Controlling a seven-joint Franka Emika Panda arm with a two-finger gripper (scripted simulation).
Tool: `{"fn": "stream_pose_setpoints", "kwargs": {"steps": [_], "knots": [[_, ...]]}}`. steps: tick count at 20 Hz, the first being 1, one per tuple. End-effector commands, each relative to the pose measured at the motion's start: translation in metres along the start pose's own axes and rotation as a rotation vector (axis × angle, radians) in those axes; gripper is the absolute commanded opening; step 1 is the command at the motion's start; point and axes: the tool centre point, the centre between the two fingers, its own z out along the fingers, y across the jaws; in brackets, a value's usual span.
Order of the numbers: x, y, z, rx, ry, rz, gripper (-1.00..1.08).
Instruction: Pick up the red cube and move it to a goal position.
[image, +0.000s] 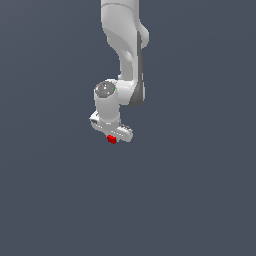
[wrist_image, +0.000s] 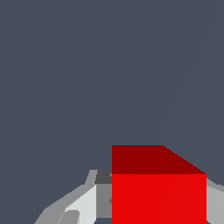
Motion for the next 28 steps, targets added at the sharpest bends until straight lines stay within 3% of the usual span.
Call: {"fn": "stream_pose_setpoints", "kwargs": {"steps": [1, 18, 28], "knots": [[-0.003, -0.009, -0.020, 0.000, 0.001, 0.000, -1.00], [-0.030, -0.085, -0.195, -0.002, 0.003, 0.001, -1.00], [-0.037, -0.113, -0.256, 0.000, 0.002, -0.001, -1.00]]}}
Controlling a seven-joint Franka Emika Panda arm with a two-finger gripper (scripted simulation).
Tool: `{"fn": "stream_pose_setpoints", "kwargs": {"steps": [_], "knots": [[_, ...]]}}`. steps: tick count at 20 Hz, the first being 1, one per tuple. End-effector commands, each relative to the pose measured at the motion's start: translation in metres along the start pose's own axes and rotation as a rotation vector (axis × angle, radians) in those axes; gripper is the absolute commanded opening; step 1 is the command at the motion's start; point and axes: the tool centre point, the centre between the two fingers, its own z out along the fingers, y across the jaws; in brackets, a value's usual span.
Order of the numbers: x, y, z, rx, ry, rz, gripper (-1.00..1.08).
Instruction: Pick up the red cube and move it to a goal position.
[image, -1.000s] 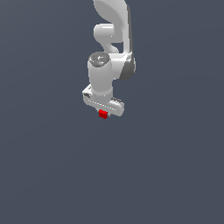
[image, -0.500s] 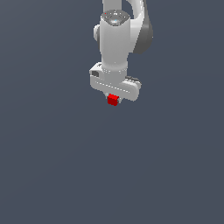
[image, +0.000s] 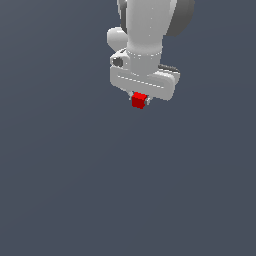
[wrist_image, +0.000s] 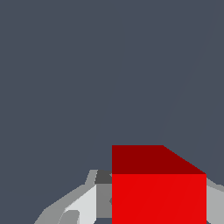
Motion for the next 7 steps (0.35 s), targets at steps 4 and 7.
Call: {"fn": "stream_pose_setpoints", "kwargs": {"steps": [4, 7], "knots": [[-0.0010, -0.0078, -0.0159, 0.000, -0.001, 0.000, -1.00], [-0.0008, -0.0089, -0.0177, 0.000, -0.001, 0.000, -1.00]]}}
